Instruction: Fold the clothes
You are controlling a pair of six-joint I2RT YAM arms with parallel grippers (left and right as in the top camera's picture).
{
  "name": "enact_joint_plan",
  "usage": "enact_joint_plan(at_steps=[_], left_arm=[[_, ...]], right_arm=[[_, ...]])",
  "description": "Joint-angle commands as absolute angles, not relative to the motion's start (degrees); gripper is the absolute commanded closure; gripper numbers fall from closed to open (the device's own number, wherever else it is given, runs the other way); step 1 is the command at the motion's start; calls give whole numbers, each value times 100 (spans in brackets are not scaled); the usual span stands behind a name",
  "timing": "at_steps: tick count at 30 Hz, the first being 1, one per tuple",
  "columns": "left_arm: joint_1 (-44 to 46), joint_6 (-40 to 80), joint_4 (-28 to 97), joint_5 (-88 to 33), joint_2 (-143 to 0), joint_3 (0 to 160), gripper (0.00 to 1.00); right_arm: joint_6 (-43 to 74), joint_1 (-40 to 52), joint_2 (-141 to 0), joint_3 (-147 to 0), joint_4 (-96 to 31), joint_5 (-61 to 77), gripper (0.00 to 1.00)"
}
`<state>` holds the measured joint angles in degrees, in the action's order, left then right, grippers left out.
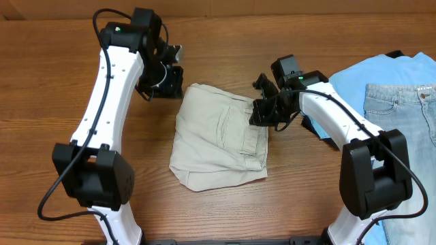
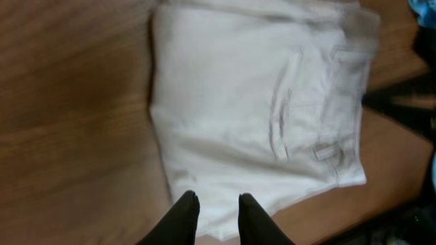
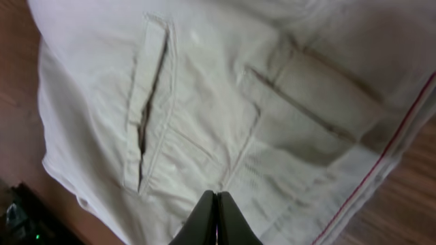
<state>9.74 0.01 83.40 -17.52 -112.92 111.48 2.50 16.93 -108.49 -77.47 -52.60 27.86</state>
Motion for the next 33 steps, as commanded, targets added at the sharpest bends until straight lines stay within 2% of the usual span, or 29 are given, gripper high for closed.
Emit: enact_joint_plan(at_steps=[1,5,8,9,16,20,27,33], left_arm=[[1177,45,8678,-1955,-11163,11109,75],[1516,132,8536,-1929,-11163,10283,77],[1745,443,8088,-1802,-11163,9369,94],[1800,644,7905,-1699,-11163,9059,96],[1868,1780,6724,-1015,-11163,7424,96],[1817,1992,6759,-663,-11163,6938,96],[1791,2536,7120,178,-11163,6628,96],[1608,2554,7070,233,-11161,6836,96]], right_arm=[[263,1675,-10737,-7795,-5026,2696,96],[272,1675,-10737,-7728,-4584,2366,94],[327,1675,-10750,-7686,-4541,2193,93],[327,1675,-10750,-7679,-4574,2126,93],[307,1675,-10750,-7048,-3717,1970,93],[309,1675,-10766,-6372,-2880,1914,87],[913,1470,-10770,-6121,-2084,1503,89],[1229,1269,-10768,-6213,-1466,1492,89]])
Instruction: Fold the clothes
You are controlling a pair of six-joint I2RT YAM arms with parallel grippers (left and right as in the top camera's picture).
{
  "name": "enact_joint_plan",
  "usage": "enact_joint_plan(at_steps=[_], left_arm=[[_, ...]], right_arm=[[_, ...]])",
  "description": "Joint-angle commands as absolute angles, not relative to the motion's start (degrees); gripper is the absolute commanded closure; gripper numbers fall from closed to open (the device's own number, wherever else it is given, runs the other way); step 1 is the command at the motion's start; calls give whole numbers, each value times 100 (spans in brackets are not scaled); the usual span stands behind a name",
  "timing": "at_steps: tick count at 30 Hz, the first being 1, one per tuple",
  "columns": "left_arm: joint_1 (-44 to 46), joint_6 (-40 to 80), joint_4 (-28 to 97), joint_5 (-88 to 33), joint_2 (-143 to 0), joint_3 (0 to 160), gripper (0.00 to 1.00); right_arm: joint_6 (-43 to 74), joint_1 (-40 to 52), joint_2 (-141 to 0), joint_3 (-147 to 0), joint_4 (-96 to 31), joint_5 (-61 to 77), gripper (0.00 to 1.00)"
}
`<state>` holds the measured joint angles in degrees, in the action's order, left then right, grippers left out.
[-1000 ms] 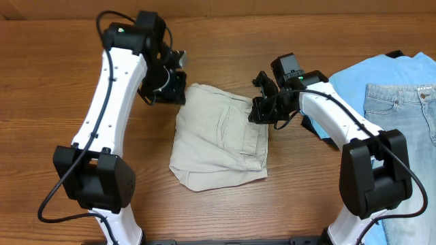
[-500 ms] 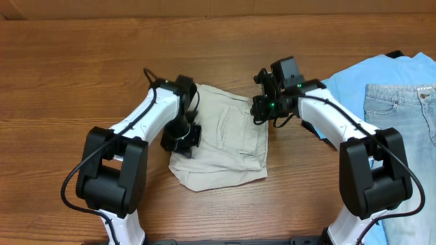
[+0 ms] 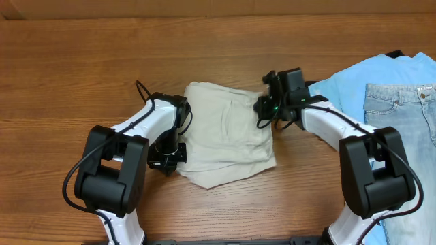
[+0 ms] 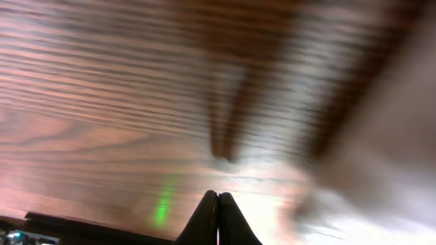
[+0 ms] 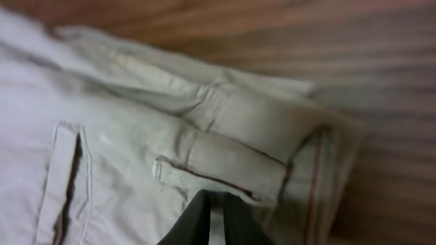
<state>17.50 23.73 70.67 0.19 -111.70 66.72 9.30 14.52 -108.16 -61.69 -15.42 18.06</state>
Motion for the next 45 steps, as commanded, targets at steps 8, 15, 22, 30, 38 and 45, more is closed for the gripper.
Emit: enact_joint_plan(at_steps=[8,15,22,30,38,45], left_arm=[[1549,1096,7100,-1612,-10374,7588,89],[2053,945,6390,-1310,-9598,7743,42],[2292,943,6257,-1479,-9963,7129,96],[2206,1033,5494,-1651,-10547,6235,96],[982,2287,5094,-851,-11389,6224,94],[-707,1699,4652,-1540,-11754,7413,96]], right_arm=[[1015,1170,-10318,-7218,-3260,1719,81],[1015,1138,-9636,-7540,-3975,1721,79],[1072,1004,-9338,-7540,-4348,1719,78],[1074,958,-9338,-7540,-4475,1721,77],[1072,958,-9338,-7540,-4539,1721,77],[993,1015,-9343,-7533,-4523,1787,76]])
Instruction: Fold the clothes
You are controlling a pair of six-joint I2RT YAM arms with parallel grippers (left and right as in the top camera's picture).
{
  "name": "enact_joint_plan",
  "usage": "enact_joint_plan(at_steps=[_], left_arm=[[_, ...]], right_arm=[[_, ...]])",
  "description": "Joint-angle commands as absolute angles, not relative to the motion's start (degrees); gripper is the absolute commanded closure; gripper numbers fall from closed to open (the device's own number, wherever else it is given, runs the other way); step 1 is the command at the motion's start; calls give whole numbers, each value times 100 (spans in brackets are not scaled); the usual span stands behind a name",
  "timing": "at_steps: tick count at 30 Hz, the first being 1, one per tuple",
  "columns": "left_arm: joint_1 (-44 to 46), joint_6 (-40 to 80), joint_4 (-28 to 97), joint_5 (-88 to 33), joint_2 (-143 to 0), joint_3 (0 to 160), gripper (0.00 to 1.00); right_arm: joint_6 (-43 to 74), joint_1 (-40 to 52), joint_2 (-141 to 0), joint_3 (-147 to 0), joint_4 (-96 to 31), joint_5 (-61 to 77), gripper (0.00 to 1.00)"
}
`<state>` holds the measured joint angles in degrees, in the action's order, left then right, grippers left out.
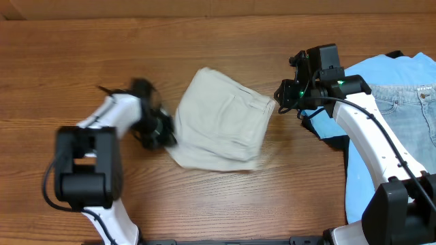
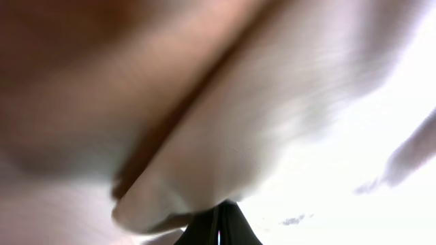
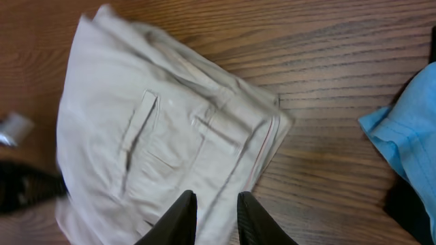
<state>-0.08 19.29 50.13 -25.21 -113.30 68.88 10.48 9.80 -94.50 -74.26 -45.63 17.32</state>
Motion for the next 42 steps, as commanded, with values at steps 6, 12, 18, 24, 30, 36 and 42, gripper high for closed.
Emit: enact_joint_plan(at_steps=[6,12,18,24,30,36,42], left_arm=[[-1210,679,6248,-2346,-11747,10182,93],[-1026,419,8265,-2353,-11747,12197,81],[-624,156,8886,-2143,-11754,12042,68],[-62,-158,8499,-2556,-11758,11205,96],[773,-132,7356,-2351,-11760,9998,96],[1245,753,6997,-1726,-11760,8444,96],[996,993,6766,-1448,-11760,7625,96]], right_arm=[[703,1153,-9345,-7345,-4141,1782,73],[696,1319,-9439,-6875,-3503,1809,71],[292,1634,-9942,-6523,-3096,1806,77],[294,1678,-10608,-6453,-2528,2060,88],[268,1678,-10851,-6453,-2349,2370,88],[-97,1678,-11111,-6453,-2657,2368,88],[-156,1678,-11222,-6442,-2762,2368,87]])
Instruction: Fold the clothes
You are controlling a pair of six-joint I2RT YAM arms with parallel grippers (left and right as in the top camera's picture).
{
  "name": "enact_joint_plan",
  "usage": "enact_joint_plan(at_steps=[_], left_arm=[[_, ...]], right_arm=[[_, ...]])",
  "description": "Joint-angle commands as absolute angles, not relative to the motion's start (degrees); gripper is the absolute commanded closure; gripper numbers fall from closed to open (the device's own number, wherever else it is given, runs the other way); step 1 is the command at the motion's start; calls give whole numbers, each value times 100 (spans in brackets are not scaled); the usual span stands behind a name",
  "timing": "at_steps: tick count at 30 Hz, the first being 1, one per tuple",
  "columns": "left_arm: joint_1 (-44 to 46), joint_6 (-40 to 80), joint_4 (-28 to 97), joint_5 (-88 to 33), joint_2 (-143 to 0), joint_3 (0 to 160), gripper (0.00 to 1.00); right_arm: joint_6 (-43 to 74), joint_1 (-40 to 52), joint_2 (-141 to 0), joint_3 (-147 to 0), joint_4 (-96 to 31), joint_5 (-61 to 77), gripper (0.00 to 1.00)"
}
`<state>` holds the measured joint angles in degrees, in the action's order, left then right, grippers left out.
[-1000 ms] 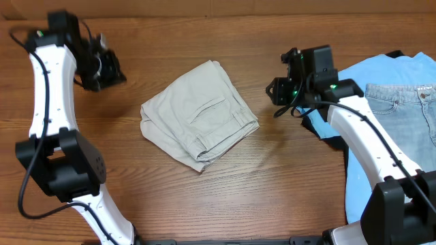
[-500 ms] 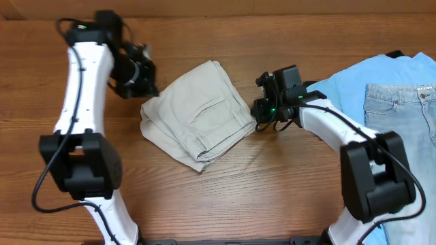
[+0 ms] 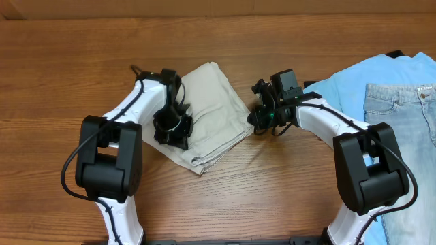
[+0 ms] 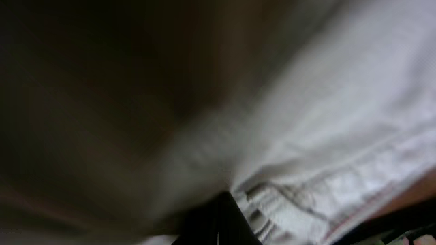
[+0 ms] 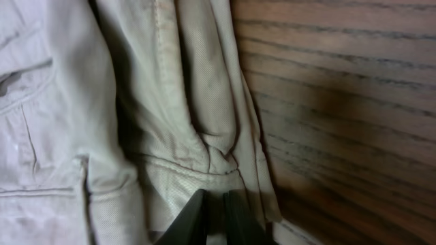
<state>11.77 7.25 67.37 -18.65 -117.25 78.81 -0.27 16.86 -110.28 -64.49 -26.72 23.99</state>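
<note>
Folded beige trousers (image 3: 208, 109) lie slantwise in the middle of the wooden table (image 3: 61, 61). My left gripper (image 3: 170, 127) presses low on their left edge. Its wrist view is blurred: dark fingers close together (image 4: 219, 207), pale cloth (image 4: 340, 116) beside them. My right gripper (image 3: 259, 117) is at the trousers' right edge. In its wrist view the gripper (image 5: 216, 199) is nearly shut with a fold of the beige cloth (image 5: 102, 102) between the fingers.
A light blue shirt (image 3: 354, 71) lies at the right side of the table, with blue jeans (image 3: 402, 129) on top of it. Something dark (image 3: 394, 54) shows behind the shirt. The table's bare wood (image 5: 354, 102) runs right of the trousers.
My right gripper was open and raised to the right of the trousers; now it is low at their right edge, shut on a fold. The trousers have turned, and my left gripper now rests on their left edge.
At first my left gripper hung open above the trousers' upper left and my right one was shut over their right side. Then both were low at opposite corners. Then the trousers lay turned with my right gripper open. Now both grippers are at their edges.
</note>
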Motion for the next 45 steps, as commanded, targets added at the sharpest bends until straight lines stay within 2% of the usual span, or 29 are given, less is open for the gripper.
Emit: enact_joint_plan(at_steps=[1,7,9,13,15,17,20,23,24,26,30,34,39,45], left_arm=[[923,993,6831,-1461,-11758,7636,96],[447,784,7430,-1439,-11609,8217,96],[314,768,7507,-1446,-11375,8486,91],[220,742,7422,-1673,-10816,8858,58],[248,725,7356,-1758,-10608,8936,47],[283,760,7352,-1758,-10477,8936,45],[281,1125,7456,-1767,-10475,8884,41],[252,1247,7376,-1881,-10475,8621,31],[246,1245,7306,-2003,-10475,8510,24],[233,1247,7146,-2294,-10475,8276,0],[121,1275,6713,-2845,-10475,7793,0],[-161,1424,6595,-2862,-10475,7450,0],[-388,1490,6198,-3114,-10475,6904,0],[-314,1791,5030,-3708,-10477,5957,0]], right_arm=[[-156,1678,-11222,-6442,-2786,2368,87],[-156,1678,-11144,-6541,-3109,2373,90],[-158,1678,-11008,-6716,-3378,2414,89],[-143,1678,-10680,-7161,-3793,3072,86],[263,1682,-10617,-7395,-3846,3745,86],[897,1719,-10619,-7474,-3658,4152,87],[1612,1859,-10641,-7428,-3444,3916,85],[2014,2080,-10694,-7299,-3282,3395,84],[2215,2141,-10739,-7258,-3264,3166,84],[2895,2220,-10895,-7203,-3258,2895,85],[3789,2228,-11384,-7199,-2939,3179,85],[4394,2165,-11874,-7199,-2759,3232,85],[4480,2075,-12057,-7199,-2689,3347,84],[4482,2023,-12057,-7199,-2552,3376,84]])
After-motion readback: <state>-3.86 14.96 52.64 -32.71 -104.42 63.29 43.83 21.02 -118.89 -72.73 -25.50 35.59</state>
